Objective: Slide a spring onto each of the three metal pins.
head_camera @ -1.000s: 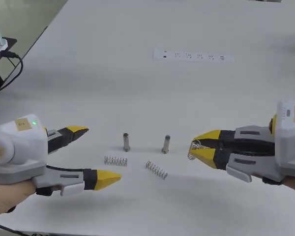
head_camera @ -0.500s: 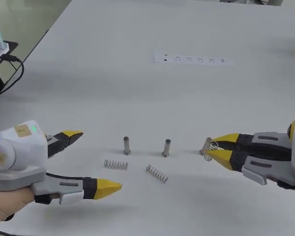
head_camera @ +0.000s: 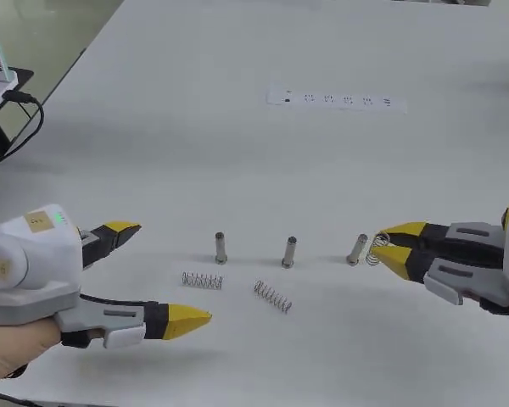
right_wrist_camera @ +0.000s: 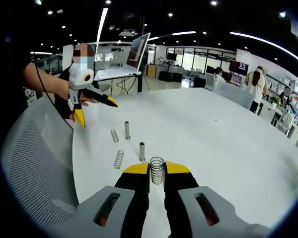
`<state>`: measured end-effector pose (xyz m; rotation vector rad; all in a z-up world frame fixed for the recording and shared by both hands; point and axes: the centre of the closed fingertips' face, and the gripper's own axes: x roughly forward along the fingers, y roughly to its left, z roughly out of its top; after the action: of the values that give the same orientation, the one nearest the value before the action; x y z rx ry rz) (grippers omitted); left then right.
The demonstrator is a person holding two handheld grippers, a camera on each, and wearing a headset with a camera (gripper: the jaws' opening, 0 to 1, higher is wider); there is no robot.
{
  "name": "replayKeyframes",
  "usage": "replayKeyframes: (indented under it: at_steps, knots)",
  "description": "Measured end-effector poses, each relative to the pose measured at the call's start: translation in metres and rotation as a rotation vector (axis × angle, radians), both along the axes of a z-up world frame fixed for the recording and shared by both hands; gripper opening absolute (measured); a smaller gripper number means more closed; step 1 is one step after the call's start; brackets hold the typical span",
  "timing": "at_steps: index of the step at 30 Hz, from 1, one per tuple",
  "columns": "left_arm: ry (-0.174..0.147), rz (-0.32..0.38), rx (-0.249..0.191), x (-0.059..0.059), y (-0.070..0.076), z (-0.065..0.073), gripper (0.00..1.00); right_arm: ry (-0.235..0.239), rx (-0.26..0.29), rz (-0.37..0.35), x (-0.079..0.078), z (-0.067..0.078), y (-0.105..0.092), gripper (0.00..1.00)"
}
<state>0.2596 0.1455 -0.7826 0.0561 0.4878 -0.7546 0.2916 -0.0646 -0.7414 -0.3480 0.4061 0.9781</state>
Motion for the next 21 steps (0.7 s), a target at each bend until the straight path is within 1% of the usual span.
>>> replayKeyframes:
  at_steps: [2,4,5,7,8,9,10,13,18,21]
  knots:
    - [0.000,-0.001,-0.003,0.000,-0.001,0.000,0.98,0.001,0.010,-0.015,0.005,0.001,-0.001,0.07]
    - [0.004,-0.006,-0.029,-0.002,-0.004,0.003,0.98,-0.002,0.015,-0.031,0.010,0.002,-0.003,0.07]
    - [0.005,-0.002,-0.030,-0.001,-0.003,0.003,0.98,-0.010,0.005,-0.036,0.012,0.002,-0.004,0.07]
    - [-0.004,-0.001,-0.024,-0.001,-0.002,0.004,0.98,-0.009,0.009,-0.054,0.017,0.003,-0.005,0.07]
    - [-0.002,0.001,-0.024,-0.001,-0.002,0.004,0.98,-0.010,0.014,-0.060,0.019,0.003,-0.006,0.07]
    - [-0.002,0.003,-0.026,0.000,-0.001,0.004,0.98,-0.003,0.034,-0.064,0.021,0.005,-0.005,0.07]
    - [-0.002,0.004,-0.027,0.000,-0.001,0.004,0.98,0.000,0.040,-0.067,0.021,0.006,-0.005,0.07]
    - [0.001,0.006,-0.024,0.000,0.000,0.004,0.98,-0.001,0.047,-0.079,0.026,0.007,-0.005,0.07]
    - [-0.004,0.008,-0.025,0.001,0.000,0.004,0.98,0.021,0.080,-0.103,0.032,0.007,-0.004,0.07]
    - [-0.003,0.008,-0.025,0.001,0.000,0.004,0.98,0.028,0.084,-0.113,0.036,0.006,-0.004,0.07]
